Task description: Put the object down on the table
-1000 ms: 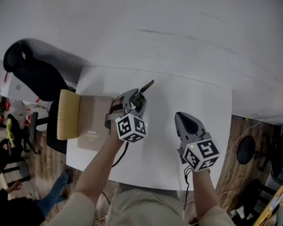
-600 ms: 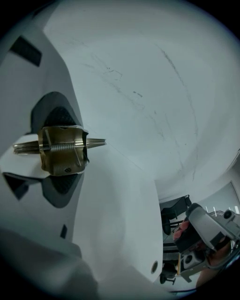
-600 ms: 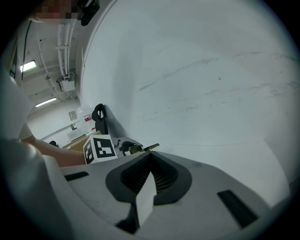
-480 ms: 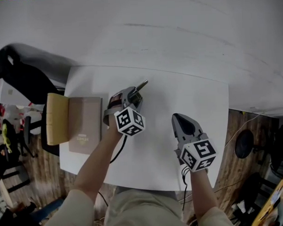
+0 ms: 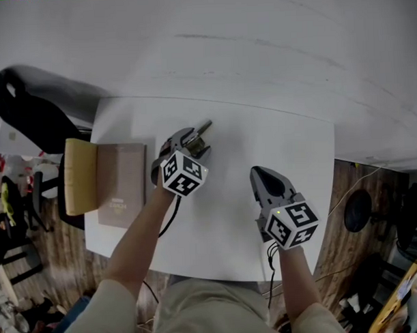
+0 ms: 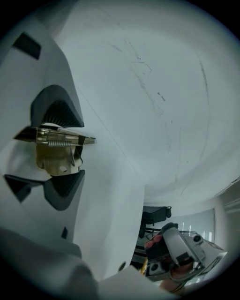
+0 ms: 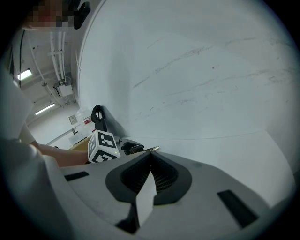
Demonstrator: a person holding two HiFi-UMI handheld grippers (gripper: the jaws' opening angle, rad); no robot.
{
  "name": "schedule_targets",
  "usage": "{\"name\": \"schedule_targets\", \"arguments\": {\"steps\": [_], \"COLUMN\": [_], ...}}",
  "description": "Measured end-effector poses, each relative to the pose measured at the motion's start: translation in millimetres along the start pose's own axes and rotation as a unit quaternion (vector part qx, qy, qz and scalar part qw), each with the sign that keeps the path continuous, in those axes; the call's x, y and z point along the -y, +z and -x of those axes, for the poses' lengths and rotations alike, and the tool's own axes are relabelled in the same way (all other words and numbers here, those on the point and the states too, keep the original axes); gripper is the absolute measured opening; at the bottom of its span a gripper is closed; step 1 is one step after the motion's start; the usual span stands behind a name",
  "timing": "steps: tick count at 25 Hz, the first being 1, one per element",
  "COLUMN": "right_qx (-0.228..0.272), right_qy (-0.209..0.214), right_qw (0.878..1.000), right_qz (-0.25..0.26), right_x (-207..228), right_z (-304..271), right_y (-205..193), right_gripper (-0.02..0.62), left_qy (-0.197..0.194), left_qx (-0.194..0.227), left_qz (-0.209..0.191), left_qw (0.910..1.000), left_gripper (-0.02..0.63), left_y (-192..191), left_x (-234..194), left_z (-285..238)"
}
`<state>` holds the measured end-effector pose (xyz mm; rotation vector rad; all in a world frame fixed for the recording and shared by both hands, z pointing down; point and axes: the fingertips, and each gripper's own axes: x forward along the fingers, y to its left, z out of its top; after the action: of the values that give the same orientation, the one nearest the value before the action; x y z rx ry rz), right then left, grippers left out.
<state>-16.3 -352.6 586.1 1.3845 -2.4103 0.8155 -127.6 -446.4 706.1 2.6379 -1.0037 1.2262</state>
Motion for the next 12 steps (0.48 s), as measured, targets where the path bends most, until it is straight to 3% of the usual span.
{"name": "schedule_targets", "arguments": {"steps": [8, 12], "right_qx": [0.005, 0.021], "right_qy": [0.009, 0.038], "right_qw": [1.000, 0.998], "right_qz": [0.001, -0.046], "right_x": [-10, -18], "right_z": [7, 15], "right_y": [15, 29], "right_gripper": [0.023, 0.023], "left_qy": [-0.013, -0.016], "left_qx": [0.017, 0.053], "left_qz": [0.051, 0.102], "left_qw": [0.9985, 0.9933], "left_gripper": [0.295, 0.295], "left_y": [6, 16], "left_x": [3, 3], "left_z": [20, 42]}}
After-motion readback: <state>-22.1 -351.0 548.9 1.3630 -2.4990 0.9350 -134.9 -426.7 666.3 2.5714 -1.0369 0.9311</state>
